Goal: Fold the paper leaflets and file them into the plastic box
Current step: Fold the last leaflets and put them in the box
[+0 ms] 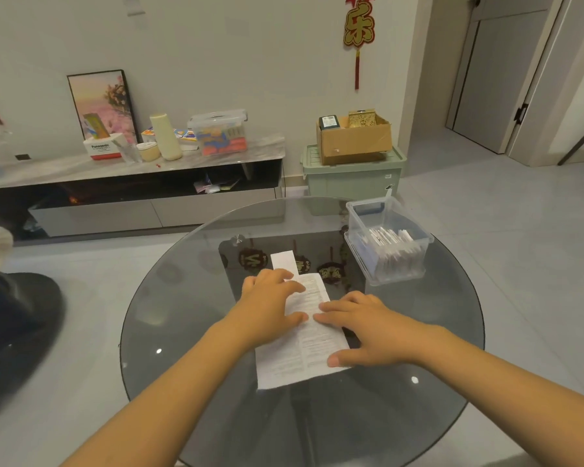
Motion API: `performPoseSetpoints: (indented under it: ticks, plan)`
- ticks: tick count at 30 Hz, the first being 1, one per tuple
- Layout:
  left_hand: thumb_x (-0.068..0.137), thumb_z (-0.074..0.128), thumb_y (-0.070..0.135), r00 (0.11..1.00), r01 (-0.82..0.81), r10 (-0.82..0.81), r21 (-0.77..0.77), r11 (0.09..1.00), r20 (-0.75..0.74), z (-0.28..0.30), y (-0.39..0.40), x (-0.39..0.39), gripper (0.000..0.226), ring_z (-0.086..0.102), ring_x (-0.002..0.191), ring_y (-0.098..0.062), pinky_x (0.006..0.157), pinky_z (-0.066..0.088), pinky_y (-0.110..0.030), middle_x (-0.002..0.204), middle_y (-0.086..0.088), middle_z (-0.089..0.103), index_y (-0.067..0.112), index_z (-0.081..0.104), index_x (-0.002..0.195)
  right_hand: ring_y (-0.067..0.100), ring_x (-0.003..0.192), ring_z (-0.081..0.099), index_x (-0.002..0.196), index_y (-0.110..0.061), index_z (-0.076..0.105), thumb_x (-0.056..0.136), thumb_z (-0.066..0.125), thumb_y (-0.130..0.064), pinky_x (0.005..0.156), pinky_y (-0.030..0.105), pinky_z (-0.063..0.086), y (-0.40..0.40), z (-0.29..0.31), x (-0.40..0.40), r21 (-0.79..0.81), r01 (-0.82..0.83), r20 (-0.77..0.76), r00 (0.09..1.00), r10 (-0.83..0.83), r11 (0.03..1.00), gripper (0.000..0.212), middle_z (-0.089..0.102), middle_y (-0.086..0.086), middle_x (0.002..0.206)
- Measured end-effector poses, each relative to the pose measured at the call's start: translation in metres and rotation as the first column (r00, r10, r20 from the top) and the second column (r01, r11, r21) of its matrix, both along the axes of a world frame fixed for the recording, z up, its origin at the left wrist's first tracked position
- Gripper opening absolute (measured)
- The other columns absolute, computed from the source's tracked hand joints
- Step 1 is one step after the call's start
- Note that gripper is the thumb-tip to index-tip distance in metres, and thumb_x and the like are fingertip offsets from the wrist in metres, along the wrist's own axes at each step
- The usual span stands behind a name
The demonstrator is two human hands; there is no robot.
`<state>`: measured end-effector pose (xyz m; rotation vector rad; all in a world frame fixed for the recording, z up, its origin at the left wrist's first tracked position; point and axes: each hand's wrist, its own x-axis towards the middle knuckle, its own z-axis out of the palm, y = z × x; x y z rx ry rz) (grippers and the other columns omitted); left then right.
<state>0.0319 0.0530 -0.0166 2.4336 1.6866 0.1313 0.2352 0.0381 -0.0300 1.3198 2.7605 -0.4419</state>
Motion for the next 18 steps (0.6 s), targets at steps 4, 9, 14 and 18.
performPoseSetpoints:
  ticks: [4,9,14,18]
  plan:
    - [0.089,0.059,0.044,0.998,0.033,-0.024,-0.165,0.986,0.057,0.011,-0.029,-0.004,0.046,0.033,0.131,-0.011,0.110,0.029,-0.032,0.140,0.012,0.040,0.035,0.047,0.132,0.016,0.137,0.008,0.147,-0.037,0.022,0.079,0.059,-0.063,0.112,0.032,0.011,-0.009,0.005,0.007,-0.044,0.029,0.017,0.999,-0.029,0.999,0.081,0.013,-0.012,0.156]
    - [0.086,0.060,0.048,0.994,0.108,-0.106,-0.284,0.953,0.022,0.012,-0.068,-0.015,0.053,0.038,0.125,-0.004,0.105,0.035,-0.026,0.140,0.018,0.037,0.039,0.042,0.135,0.017,0.131,0.017,0.128,-0.045,0.044,0.076,0.069,-0.053,0.108,0.033,0.019,-0.019,0.004,0.004,-0.109,0.102,-0.087,0.990,-0.111,0.989,0.058,0.032,-0.011,0.145]
    - [0.083,0.062,0.052,0.989,0.142,-0.147,-0.255,0.957,-0.003,0.002,-0.078,-0.017,0.062,0.035,0.126,-0.005,0.106,0.036,-0.029,0.139,0.018,0.034,0.038,0.038,0.138,0.015,0.114,0.032,0.095,-0.038,0.054,0.080,0.068,-0.042,0.104,0.037,0.028,-0.026,-0.006,-0.003,-0.025,0.139,-0.166,0.976,-0.142,0.990,0.020,0.052,-0.018,0.108]
    - [0.082,0.063,0.051,0.987,0.158,-0.156,-0.205,0.966,0.024,-0.005,-0.074,-0.017,0.061,0.035,0.122,-0.006,0.105,0.036,-0.028,0.132,0.017,0.035,0.038,0.039,0.137,0.013,0.101,0.038,0.090,-0.026,0.058,0.086,0.062,-0.036,0.102,0.033,0.029,-0.032,-0.008,-0.009,0.087,0.169,-0.205,0.968,-0.148,0.982,0.011,0.048,-0.017,0.092]
